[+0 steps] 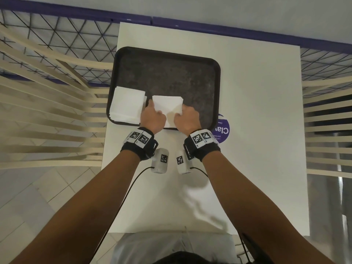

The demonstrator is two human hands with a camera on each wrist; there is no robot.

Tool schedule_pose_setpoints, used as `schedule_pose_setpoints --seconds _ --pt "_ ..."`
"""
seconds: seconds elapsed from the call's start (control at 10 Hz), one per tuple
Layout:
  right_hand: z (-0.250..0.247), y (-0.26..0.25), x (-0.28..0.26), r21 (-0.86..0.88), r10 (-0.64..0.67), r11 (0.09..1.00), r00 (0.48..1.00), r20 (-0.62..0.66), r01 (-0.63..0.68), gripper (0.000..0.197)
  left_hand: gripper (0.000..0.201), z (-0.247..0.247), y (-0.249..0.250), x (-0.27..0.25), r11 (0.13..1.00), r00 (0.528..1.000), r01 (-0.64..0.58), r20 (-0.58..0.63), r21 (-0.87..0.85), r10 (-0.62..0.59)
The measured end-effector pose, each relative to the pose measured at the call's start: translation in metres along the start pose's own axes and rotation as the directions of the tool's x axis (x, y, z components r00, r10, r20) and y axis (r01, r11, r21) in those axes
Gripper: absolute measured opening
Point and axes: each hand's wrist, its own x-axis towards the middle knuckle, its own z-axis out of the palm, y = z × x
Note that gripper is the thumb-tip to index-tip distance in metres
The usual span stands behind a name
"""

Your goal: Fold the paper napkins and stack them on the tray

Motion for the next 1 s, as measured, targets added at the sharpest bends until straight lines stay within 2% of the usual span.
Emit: schedule_pose_setpoints --seconds 0.1,0.2,0.4,0.6,0.7,0.8,1.0 --pt "0.0 -0.001 -0.003 -0.041 -0.002 0.999 0.999 0.037 0.003 0.042 0.066 -0.003 -0.001 -0.001 1.0 1.0 0.004 0.021 0.0 -0.004" --pt "-0.001 0.001 -0.004 -0.037 0.007 0.999 1.0 0.02 -0.006 0.038 0.068 -0.002 -0.007 -0.002 0.999 1.0 0.008 0.018 -0.049 -0.007" --pt "-0.001 0.004 -0.006 -0.014 -0.016 1.0 0.998 -0.053 0.015 0.031 0.065 -0.001 -0.01 -0.009 0.999 0.997 -0.032 -0.072 -0.003 0.032" --pt "-0.003 0.006 -0.007 0.082 0.009 0.997 0.995 -0.101 0.0 0.037 0.059 0.0 -0.01 -0.011 0.998 0.987 -0.056 -0.153 0.008 0.057" --pt "-0.001 0.009 -0.007 0.094 0.021 0.995 0.994 -0.105 -0.011 0.034 0.057 0.001 -0.012 -0.011 0.994 0.982 -0.08 -0.166 0.076 0.092" --pt "-0.003 0.009 -0.012 0.104 0.025 0.994 0.996 -0.089 -0.016 0.034 0.058 -0.001 -0.01 -0.014 0.994 0.985 -0.064 -0.153 0.085 0.077" --pt "-0.011 0.021 -0.015 0.116 0.023 0.993 0.993 -0.113 -0.009 0.031 0.058 -0.002 -0.016 -0.012 0.993 0.987 -0.086 -0.145 -0.077 0.074"
